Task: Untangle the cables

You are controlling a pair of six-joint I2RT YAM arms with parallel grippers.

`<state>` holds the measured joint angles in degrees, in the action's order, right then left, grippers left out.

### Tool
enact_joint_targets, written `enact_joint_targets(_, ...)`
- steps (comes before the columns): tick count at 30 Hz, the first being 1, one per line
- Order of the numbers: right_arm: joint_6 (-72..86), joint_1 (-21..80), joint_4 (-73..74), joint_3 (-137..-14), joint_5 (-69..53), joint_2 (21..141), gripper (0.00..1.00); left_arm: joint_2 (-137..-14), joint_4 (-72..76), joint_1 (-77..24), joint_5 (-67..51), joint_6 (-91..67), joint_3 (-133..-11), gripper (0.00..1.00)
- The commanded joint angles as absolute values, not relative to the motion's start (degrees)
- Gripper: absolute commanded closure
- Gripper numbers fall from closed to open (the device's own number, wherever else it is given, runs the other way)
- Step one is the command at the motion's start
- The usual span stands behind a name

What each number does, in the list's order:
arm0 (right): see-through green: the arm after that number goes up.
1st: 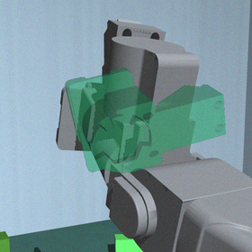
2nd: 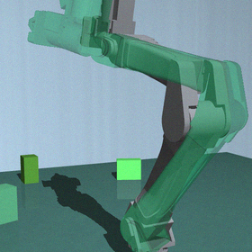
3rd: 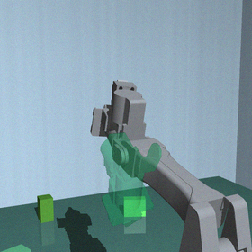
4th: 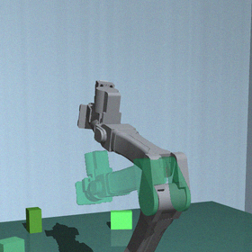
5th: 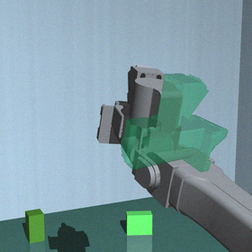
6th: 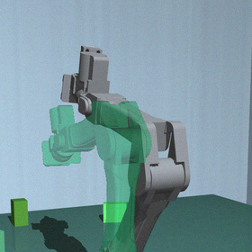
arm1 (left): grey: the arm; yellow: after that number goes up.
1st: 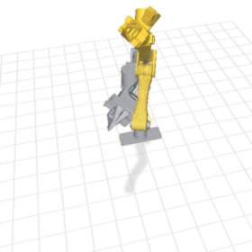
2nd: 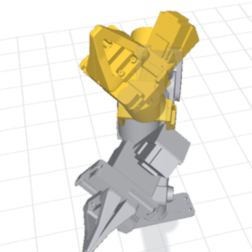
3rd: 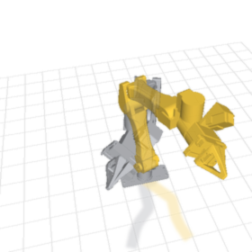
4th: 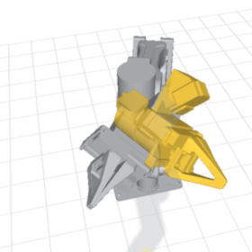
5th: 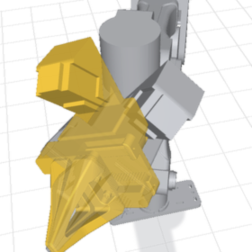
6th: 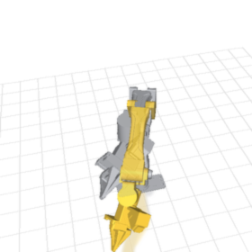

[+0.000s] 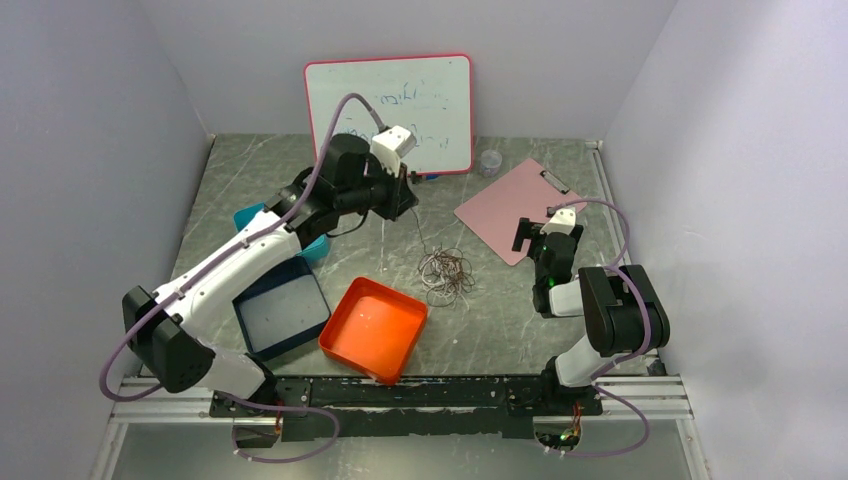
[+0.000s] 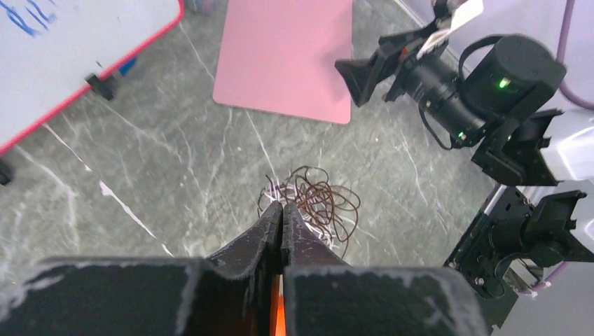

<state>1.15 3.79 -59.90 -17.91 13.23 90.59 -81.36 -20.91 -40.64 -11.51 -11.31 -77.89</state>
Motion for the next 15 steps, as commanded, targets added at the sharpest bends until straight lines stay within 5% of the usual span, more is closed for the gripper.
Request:
enact_joint_targets(1,1.3,3.2,-60.8,-18.4,13.1,90.9,0.0,-82.7,-27.6,-40.4,-9.1,-7.3,-87.2,0.93)
enact_joint_targets(15,1.3,3.3,-60.8,-18.4,13.1,90.8,0.0,-86.3,-36.2,-40.3,-11.0,-2.3,-112.8,0.93)
